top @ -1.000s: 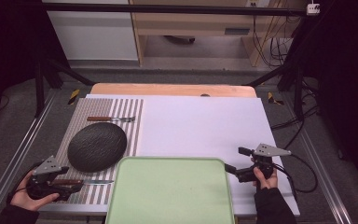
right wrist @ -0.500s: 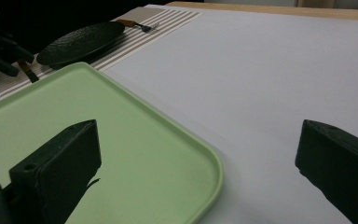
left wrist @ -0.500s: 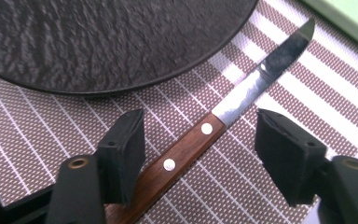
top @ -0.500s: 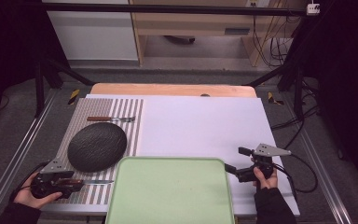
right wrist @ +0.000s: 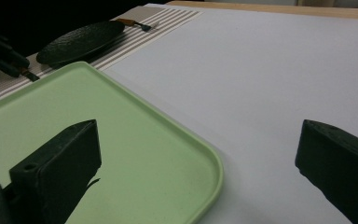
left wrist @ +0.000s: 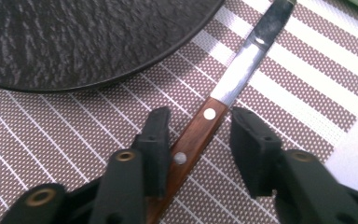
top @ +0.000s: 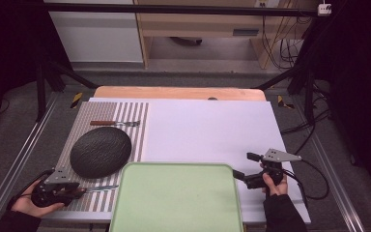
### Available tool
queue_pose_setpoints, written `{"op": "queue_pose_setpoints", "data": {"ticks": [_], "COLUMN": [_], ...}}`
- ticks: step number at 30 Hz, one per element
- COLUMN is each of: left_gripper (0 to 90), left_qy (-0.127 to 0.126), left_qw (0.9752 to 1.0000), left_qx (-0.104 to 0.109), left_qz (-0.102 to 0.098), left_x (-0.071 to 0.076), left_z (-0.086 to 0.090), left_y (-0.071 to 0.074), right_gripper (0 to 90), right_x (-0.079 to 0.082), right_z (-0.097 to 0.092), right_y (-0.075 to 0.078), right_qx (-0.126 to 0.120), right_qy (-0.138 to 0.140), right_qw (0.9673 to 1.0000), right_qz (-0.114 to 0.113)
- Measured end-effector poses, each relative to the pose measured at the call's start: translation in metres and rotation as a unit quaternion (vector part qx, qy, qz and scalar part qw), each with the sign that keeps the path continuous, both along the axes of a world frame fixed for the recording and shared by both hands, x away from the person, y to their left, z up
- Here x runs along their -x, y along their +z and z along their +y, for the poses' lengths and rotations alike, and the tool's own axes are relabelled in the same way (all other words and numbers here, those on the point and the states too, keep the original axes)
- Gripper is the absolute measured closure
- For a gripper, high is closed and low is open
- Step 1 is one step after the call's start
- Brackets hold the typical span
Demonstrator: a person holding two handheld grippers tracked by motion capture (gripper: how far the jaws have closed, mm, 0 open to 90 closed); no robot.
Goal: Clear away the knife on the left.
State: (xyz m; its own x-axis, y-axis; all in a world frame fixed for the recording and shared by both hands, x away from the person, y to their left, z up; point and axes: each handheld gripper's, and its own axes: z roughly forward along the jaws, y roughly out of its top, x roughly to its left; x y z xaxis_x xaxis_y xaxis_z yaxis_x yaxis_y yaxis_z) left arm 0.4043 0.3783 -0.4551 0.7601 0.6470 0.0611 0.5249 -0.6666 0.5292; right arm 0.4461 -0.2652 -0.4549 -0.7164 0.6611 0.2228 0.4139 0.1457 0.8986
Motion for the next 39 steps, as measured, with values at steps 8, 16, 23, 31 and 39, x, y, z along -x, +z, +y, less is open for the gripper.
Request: {"op": "queue_pose_setpoints", "data": {"ticks": [8,16,23,31,39], "left_gripper": [65.5,70.6,73.1,76.0,73.1], "left_qy": [-0.025,-0.052,-0.059,-0.058,-0.047], "left_qw": [0.9996,0.9985,0.9978,0.997,0.9981], "left_qx": [-0.008,-0.01,-0.023,-0.037,-0.025], "left_qz": [0.003,0.016,0.017,0.036,0.03], "left_x": [0.003,0.007,0.008,0.01,0.005], "left_z": [0.001,0.003,0.001,-0.004,-0.013], "left_y": [0.001,0.003,0.004,0.007,0.006], "right_gripper": [0.8,0.8,0.8,0.8,0.8], "right_x": [0.0,0.0,0.0,0.0,0.0], "right_z": [0.0,0.0,0.0,0.0,0.0], "right_y": [0.0,0.0,0.0,0.0,0.0], "right_qx": [0.0,-0.001,-0.001,-0.001,-0.001], "right_qy": [0.0,0.0,0.001,0.001,0.0], "right_qw": [1.0,1.0,1.0,1.0,1.0], "right_qz": [0.0,-0.001,-0.001,-0.001,-0.001]}}
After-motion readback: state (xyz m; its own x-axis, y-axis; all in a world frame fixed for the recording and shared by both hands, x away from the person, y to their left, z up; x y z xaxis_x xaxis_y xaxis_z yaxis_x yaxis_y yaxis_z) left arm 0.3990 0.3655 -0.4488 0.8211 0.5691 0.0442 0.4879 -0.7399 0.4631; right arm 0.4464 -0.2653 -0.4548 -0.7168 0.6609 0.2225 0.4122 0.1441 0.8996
